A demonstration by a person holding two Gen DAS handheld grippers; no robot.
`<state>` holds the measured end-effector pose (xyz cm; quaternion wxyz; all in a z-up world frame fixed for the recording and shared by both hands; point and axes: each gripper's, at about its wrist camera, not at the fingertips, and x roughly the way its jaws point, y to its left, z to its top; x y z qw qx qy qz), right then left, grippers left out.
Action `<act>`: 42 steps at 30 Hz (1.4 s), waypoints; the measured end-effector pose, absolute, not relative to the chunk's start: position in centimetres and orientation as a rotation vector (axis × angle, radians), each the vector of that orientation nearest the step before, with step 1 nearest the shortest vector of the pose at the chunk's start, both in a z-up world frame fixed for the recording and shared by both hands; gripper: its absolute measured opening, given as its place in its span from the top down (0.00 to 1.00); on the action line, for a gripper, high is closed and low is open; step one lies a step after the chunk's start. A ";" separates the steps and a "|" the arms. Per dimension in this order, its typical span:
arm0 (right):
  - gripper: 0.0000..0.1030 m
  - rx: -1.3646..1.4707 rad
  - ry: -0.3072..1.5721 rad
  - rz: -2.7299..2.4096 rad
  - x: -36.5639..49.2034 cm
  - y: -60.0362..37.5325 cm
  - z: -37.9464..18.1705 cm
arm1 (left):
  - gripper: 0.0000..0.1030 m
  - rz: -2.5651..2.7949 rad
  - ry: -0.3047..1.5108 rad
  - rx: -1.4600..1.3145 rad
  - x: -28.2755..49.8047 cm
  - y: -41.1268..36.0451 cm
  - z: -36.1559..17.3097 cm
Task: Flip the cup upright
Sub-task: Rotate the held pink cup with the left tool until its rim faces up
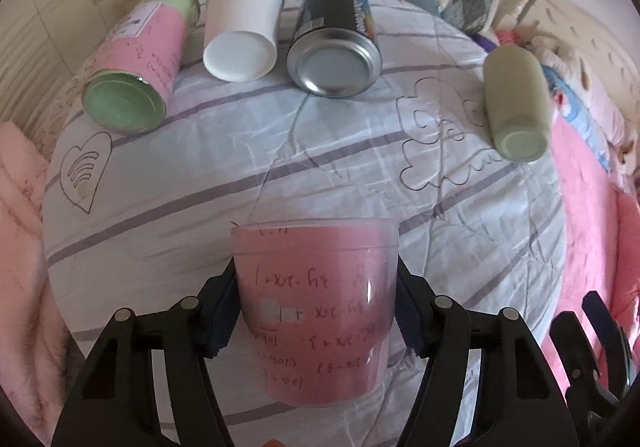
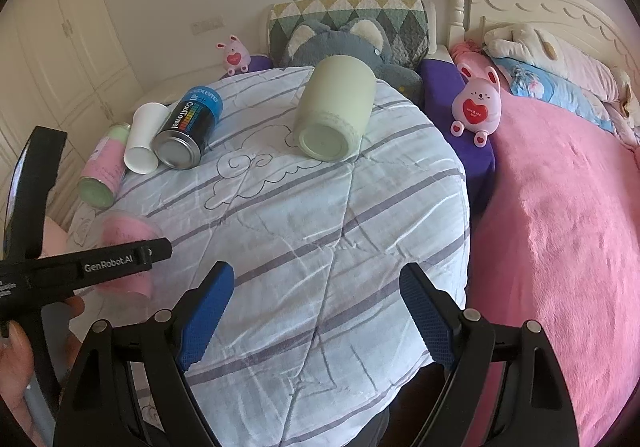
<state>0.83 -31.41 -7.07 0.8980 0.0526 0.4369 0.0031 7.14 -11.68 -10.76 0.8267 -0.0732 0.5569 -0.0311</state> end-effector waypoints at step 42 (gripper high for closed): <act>0.16 0.018 0.960 -0.090 -4.5 -25.5 -7.5 | 0.09 -0.172 0.550 0.101 -3.8 -9.2 -13.2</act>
